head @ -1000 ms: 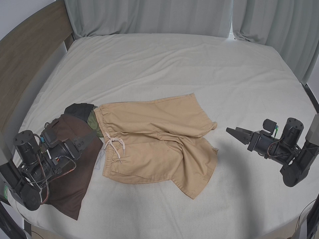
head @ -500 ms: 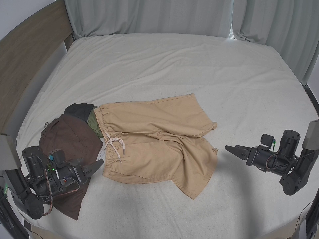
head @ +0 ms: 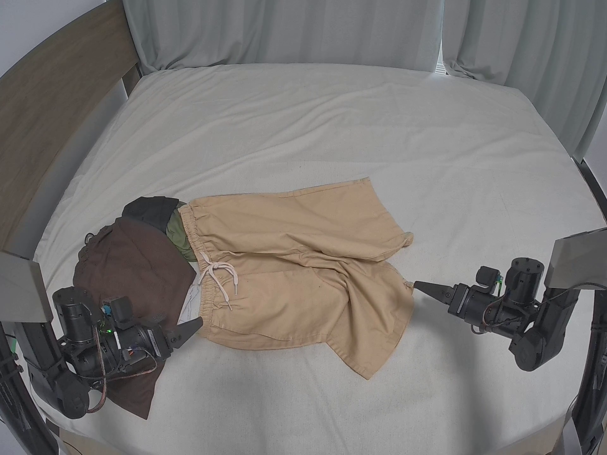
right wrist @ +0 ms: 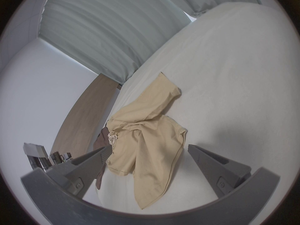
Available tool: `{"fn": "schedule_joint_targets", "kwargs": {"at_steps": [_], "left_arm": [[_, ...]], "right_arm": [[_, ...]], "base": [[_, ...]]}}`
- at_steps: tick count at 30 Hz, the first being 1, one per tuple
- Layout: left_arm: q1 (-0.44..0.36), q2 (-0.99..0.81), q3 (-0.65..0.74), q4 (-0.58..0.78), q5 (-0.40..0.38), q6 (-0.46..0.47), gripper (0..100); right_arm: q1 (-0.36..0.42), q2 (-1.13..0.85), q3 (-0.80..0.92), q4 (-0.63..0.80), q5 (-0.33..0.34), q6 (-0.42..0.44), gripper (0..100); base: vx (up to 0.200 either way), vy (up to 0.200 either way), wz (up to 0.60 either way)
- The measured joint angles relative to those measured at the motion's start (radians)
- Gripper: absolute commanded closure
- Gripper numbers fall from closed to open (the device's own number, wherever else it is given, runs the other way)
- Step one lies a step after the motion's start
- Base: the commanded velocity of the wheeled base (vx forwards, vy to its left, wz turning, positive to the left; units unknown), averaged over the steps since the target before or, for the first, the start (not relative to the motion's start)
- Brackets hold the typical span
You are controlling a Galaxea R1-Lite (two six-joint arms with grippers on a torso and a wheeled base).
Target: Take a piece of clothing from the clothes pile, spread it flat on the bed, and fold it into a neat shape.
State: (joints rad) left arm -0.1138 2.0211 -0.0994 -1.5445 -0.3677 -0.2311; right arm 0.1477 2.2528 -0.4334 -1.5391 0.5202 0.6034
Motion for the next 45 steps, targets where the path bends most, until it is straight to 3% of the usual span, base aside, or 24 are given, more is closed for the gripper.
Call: {"fn": "schedule_joint_targets", "kwargs": {"at_steps": [16,26,30,45], "left_arm": [[-0.005,0.0,0.0,0.0,-0.001,0.0,0],[-0.008,0.0,0.0,0.0,-0.001,0.0,0],[-0.008,0.002,-0.001,0.0,-0.001,0.001,0],[-0.011,0.009,-0.003,0.0,-0.002,0.001,0]], "right_arm": [[0.075,0.181,-0.132,-0.001,-0.082,0.053,0],[0.134,0.217,-0.23,-0.001,-0.164,0.174,0],[0.137,0.21,-0.249,-0.002,-0.172,0.211,0],[0.084,0.144,-0.245,-0.001,-0.17,0.223,0]], "base": [[0.0,0.0,0.0],[0.0,0.0,0.0],[0.0,0.0,0.0],[0.0,0.0,0.0]]}}
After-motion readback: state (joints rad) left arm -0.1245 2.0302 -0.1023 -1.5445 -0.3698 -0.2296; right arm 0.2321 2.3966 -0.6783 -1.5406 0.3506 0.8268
